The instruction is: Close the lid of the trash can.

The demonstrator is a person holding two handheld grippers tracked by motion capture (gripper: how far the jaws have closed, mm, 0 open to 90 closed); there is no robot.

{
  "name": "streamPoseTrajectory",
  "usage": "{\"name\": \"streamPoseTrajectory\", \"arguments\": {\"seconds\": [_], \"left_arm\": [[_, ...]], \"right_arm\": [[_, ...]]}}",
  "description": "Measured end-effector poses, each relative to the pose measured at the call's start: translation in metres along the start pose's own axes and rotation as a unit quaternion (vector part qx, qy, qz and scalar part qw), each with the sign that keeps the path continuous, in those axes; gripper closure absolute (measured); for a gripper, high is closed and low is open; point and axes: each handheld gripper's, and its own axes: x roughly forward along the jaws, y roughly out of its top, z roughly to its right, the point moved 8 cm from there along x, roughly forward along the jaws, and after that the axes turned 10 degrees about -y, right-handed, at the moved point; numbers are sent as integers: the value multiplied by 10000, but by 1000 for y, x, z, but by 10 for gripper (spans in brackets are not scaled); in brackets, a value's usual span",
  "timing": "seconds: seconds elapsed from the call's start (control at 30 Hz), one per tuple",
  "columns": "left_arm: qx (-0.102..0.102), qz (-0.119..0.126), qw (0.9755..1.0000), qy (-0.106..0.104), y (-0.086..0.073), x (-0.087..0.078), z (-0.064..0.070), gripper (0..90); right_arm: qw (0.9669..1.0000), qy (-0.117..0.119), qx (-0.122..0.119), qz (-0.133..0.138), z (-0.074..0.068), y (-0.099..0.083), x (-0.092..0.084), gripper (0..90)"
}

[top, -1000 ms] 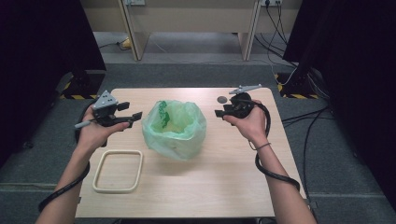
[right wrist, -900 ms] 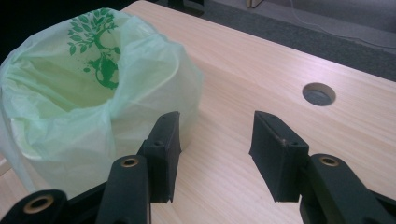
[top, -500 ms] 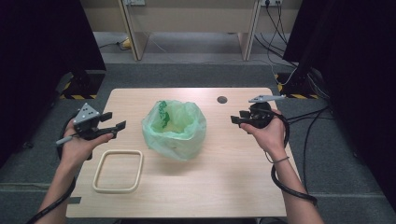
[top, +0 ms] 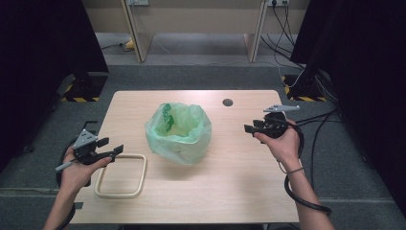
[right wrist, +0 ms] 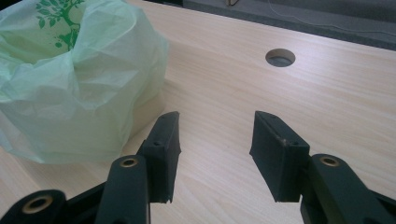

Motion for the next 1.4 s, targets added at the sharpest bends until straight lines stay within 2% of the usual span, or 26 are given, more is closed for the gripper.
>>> {"name": "streamPoseTrajectory", "arguments": {"seconds": [0.1, 0.17, 0.3, 0.5, 0.6, 0.73, 0.87, 1.0, 1.07, 1.17, 1.27, 1.4], "left_arm": [[-57, -124, 9999, 36, -9, 2, -4, 306], [5, -265, 9996, 125, -16, 3, -7, 306], [-33, -449, 9988, 210, -30, 3, -14, 308], [-232, -730, 9962, 416, -57, 6, -29, 333], [-287, -931, 9935, 583, -67, 8, -37, 358], [-294, -1239, 9883, 842, -81, 14, -47, 397], [-464, -1434, 9837, 978, -91, 21, -52, 429], [-615, -1524, 9815, 983, -98, 25, -52, 464], [-738, -1447, 9821, 952, -99, 25, -53, 473], [-745, -1480, 9815, 959, -99, 26, -54, 480], [-1014, -1285, 9828, 853, -98, 29, -53, 533], [-1115, -1213, 9810, 1028, -97, 31, -54, 619]], "right_arm": [[10000, 28, 60, -47, -1, -5, 1, 517], [10000, 3, 86, -29, -2, -6, 2, 517], [9999, -23, 119, 33, -7, -8, 0, 518], [9999, -55, 127, 10, -11, -11, -3, 520], [9999, -63, 145, -21, -11, -15, -3, 520], [9998, -89, 202, -20, -7, -19, -4, 522], [9996, -91, 260, 6, -5, -23, -4, 524], [9995, -103, 299, 32, -2, -28, -5, 525], [9994, -123, 324, 54, 0, -30, -6, 526], [9992, -142, 363, 71, 3, -33, -8, 526], [9990, -131, 413, 86, 3, -36, -8, 526], [9989, -120, 439, 92, 3, -39, -8, 526]]}}
